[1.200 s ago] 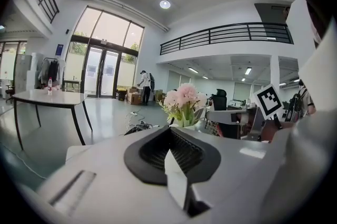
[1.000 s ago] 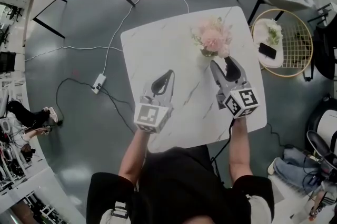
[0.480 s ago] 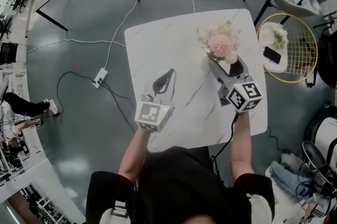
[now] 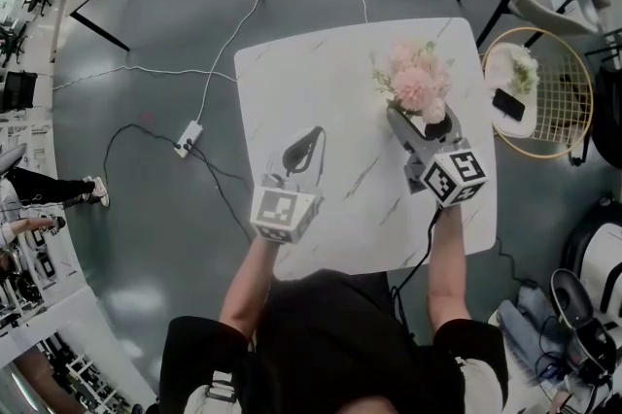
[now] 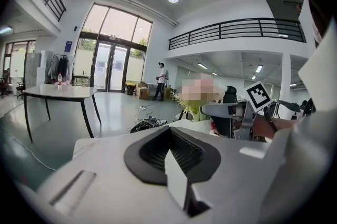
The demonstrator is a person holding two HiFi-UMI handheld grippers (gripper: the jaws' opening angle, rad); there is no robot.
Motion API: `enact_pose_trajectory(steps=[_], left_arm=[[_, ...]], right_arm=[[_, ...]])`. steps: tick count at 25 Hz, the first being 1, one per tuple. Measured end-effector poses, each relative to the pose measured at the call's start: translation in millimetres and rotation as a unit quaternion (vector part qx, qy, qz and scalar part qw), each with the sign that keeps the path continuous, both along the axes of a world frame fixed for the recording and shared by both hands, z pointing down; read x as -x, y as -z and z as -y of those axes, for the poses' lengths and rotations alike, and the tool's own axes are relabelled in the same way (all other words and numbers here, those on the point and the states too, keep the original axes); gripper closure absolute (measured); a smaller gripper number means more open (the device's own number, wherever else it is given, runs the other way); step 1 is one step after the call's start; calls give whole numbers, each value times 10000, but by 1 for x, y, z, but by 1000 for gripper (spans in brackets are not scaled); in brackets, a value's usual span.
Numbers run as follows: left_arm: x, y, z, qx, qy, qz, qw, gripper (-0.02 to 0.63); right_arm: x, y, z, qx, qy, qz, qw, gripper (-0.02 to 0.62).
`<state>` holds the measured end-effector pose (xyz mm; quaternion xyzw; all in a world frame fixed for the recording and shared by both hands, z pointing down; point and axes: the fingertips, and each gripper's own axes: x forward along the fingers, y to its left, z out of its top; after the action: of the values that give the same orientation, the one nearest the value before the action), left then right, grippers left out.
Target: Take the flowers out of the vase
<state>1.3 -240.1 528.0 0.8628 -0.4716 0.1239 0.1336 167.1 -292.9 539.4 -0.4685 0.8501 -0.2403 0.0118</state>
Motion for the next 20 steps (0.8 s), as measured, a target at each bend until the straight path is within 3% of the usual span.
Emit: enact_pose_trajectory(steps=[4, 9, 16, 20], left_arm=[[2, -1, -1, 1, 25, 0, 10000, 598], [2, -1, -1, -39, 47, -12, 10000, 598], [8, 1, -4, -31, 124, -45, 9999, 598], [14, 2, -7, -73, 189, -66, 9998, 598]], right_arm=[[0, 0, -2, -38, 71, -43, 10000, 217], [-3, -3, -1, -52, 21, -221, 9997, 270], [-10, -7, 1, 17, -243, -473, 9986, 463], [-9, -6, 0, 1, -315, -543, 9980, 529]])
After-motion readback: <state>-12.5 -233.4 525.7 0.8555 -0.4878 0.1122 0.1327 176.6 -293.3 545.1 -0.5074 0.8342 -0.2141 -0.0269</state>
